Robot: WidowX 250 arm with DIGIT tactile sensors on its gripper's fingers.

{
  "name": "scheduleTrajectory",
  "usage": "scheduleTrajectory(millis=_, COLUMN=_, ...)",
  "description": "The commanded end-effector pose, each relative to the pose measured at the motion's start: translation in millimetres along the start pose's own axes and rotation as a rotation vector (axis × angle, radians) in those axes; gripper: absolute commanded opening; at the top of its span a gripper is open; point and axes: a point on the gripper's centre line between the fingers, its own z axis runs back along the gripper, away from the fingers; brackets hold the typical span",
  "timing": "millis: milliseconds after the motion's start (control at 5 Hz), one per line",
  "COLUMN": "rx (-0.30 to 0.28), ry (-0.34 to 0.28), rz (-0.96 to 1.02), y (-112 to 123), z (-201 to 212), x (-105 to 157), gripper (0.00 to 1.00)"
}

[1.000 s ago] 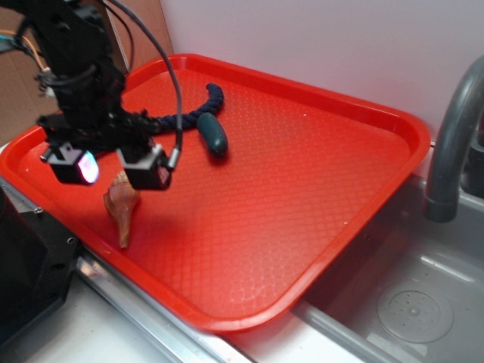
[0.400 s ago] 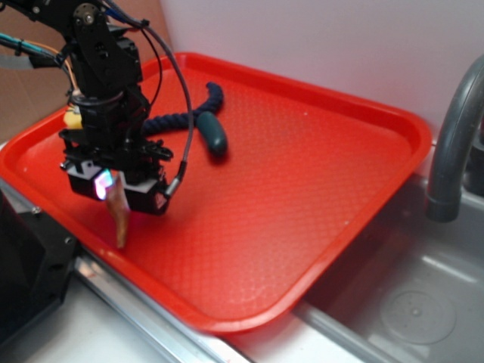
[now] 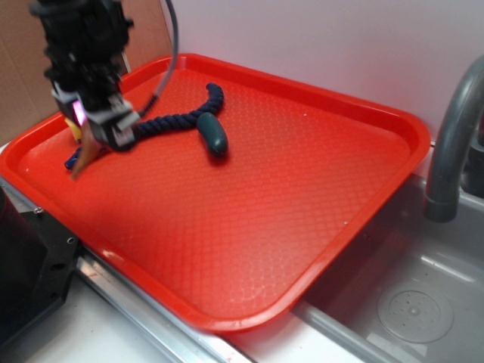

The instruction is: Grab the shell.

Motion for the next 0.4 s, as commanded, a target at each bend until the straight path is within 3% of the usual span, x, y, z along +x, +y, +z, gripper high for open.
scheduleTrajectory(millis=0, rx=0.039, ry=0.048, rz=-0.007, y=14.9, z=99.8, x=10.6, gripper=0.0)
scheduleTrajectory(millis=200, rx=0.055, ry=0.054, rz=-0.015, y=17.9, z=97.9, x=11.7, gripper=0.0)
